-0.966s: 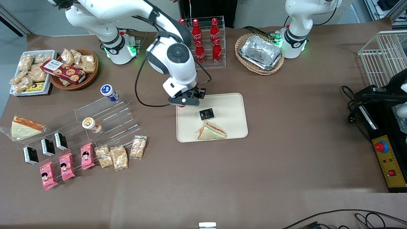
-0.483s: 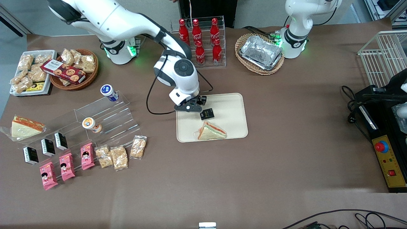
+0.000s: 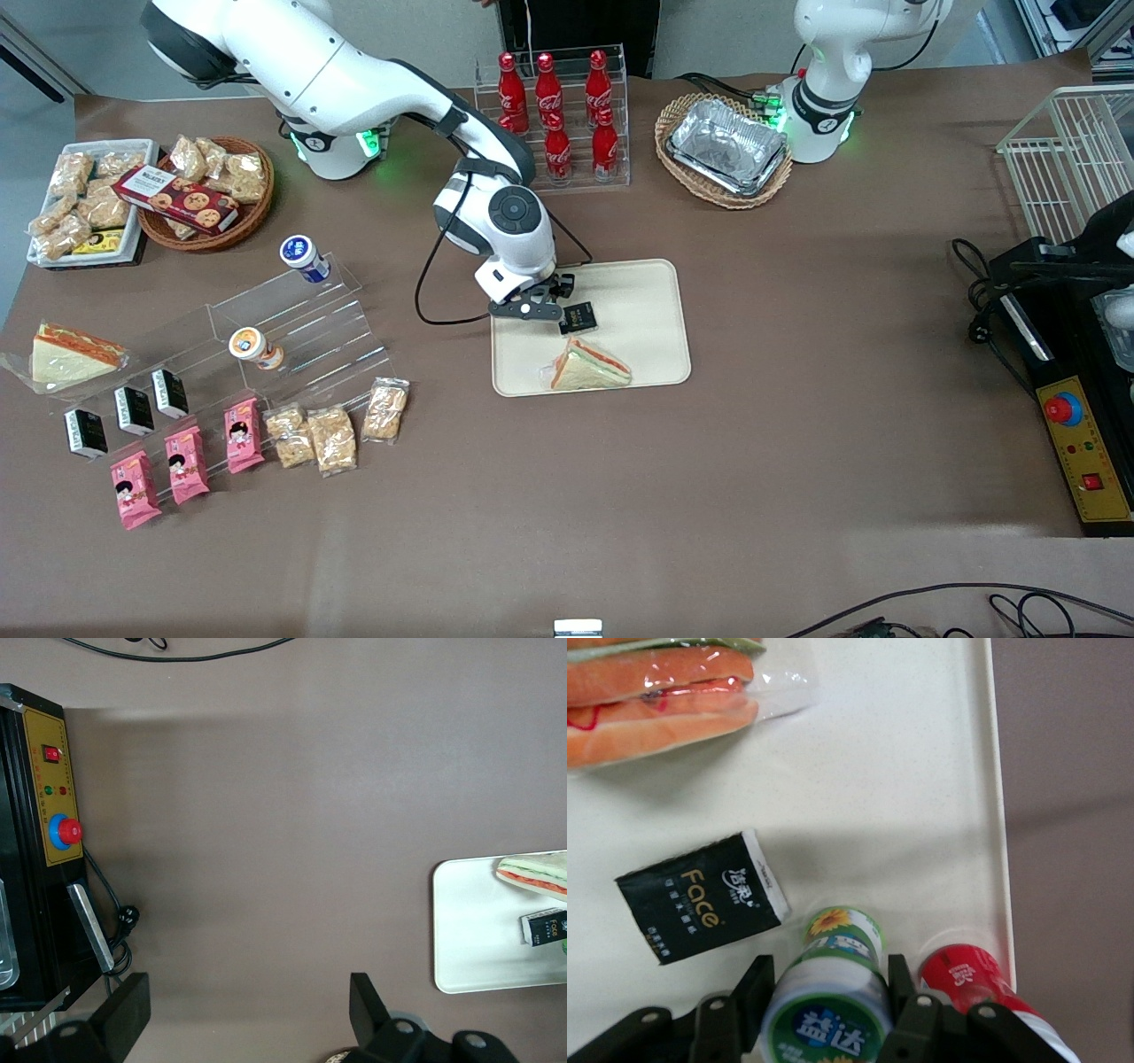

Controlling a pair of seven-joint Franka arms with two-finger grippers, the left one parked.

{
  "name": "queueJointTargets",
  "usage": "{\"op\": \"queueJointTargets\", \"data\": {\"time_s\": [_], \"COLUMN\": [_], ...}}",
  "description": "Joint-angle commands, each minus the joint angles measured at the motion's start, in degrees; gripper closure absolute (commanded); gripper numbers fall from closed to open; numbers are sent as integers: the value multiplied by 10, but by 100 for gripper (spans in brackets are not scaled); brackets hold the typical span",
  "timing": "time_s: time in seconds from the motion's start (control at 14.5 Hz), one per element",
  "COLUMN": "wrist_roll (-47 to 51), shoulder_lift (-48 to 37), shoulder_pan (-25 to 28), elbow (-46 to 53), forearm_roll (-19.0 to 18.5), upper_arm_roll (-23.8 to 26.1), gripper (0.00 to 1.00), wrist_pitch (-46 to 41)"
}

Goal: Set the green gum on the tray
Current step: 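Lower the gum bottle onto the tray beside the red-capped bottle, then open the right gripper and withdraw it from the tray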

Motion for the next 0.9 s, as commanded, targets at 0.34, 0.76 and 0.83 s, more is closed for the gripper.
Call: {"op": "queueJointTargets", "data": {"time_s": [0.34,0.76,0.83], "wrist_roll": [14,7,4], "shoulder_lift": [12,-26,-45], "shoulder_pan": [-5,-6,-7], "elbow": [5,7,12], "forearm_roll": [-16,-16,-16], "upper_arm_roll": [2,2,2], "gripper": [0,0,0], "wrist_pitch": [11,-14,-45]}}
